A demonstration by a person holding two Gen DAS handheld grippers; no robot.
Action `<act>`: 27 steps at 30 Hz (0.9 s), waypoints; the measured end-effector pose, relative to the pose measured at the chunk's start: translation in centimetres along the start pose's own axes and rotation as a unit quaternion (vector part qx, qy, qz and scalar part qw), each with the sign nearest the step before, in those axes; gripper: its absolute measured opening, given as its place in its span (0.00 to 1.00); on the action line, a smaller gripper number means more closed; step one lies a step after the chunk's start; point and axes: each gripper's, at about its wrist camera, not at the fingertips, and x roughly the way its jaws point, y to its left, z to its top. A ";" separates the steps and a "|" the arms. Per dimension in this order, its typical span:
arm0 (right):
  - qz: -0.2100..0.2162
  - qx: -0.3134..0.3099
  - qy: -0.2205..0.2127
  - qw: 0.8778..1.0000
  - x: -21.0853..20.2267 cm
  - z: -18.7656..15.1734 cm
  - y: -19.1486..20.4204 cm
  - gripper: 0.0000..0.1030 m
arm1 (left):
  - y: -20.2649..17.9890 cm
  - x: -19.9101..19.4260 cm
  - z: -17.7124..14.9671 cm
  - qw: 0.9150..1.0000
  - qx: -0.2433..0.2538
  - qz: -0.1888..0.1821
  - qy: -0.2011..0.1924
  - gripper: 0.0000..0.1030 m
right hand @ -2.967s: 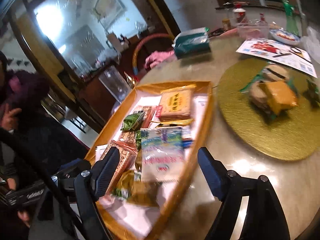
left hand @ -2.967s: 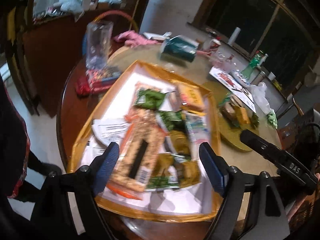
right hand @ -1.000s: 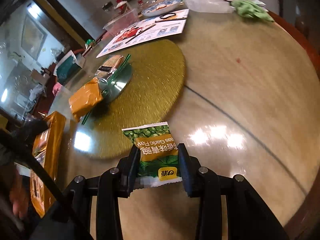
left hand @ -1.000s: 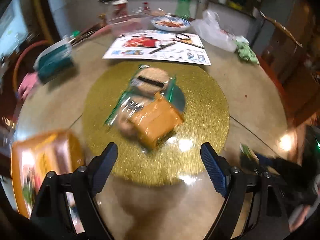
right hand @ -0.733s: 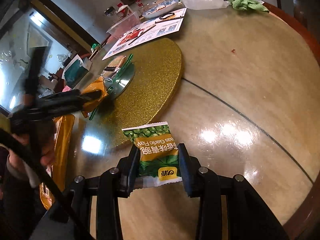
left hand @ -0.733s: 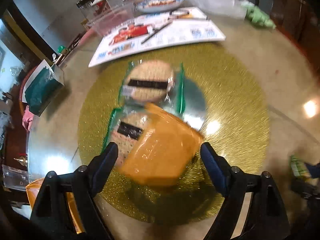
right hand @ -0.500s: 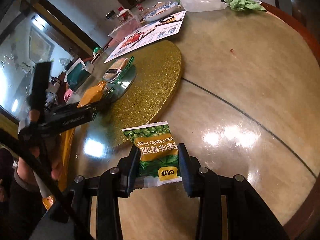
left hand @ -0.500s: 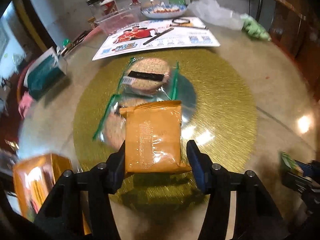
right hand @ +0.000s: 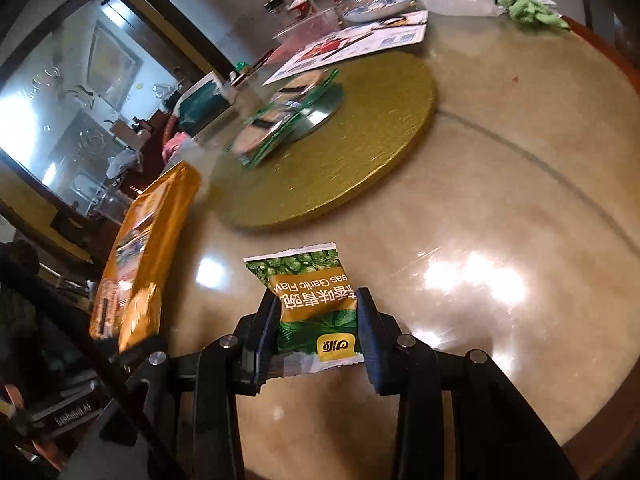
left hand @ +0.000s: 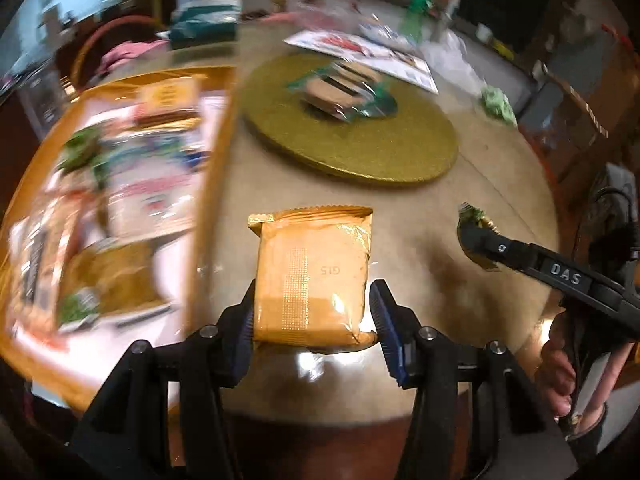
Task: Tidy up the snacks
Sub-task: 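Carry pea bag and orange pouch into the tray and open both tools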
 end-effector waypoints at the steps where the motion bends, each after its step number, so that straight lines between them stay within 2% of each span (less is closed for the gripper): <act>1: 0.005 0.000 -0.001 1.000 0.0 -0.1 0.5 0.36 | 0.8 -1.2 -0.1 1.000 -0.014 -0.004 -0.011 0.52; 4: 0.039 -0.011 -0.008 0.999 -0.6 0.0 3.2 0.36 | 3.0 -4.8 0.5 0.998 -0.041 -0.003 -0.051 0.52; 6: 0.064 -0.021 -0.010 0.998 -1.0 0.3 5.3 0.36 | 4.5 -6.6 1.2 0.996 -0.052 0.021 -0.073 0.52; 9: 0.090 -0.062 -0.011 0.994 -1.1 0.5 9.3 0.36 | 6.8 -7.6 1.2 0.993 -0.067 0.045 -0.082 0.52; 11: 0.096 -0.090 -0.010 0.991 -0.8 0.1 11.6 0.36 | 8.5 -7.4 0.8 0.992 -0.084 0.049 -0.078 0.52; 19: 0.117 -0.195 0.056 0.972 4.7 -3.2 20.2 0.36 | 15.5 -8.4 -0.4 0.986 -0.134 0.052 -0.087 0.52; 23: 0.100 -0.232 0.061 0.966 6.8 -3.9 22.9 0.36 | 15.6 -7.3 -0.9 0.991 -0.110 0.036 -0.071 0.52; 27: 0.093 -0.227 0.066 0.967 8.6 -3.1 23.3 0.36 | 15.8 -5.3 -1.3 0.993 -0.110 0.019 -0.045 0.53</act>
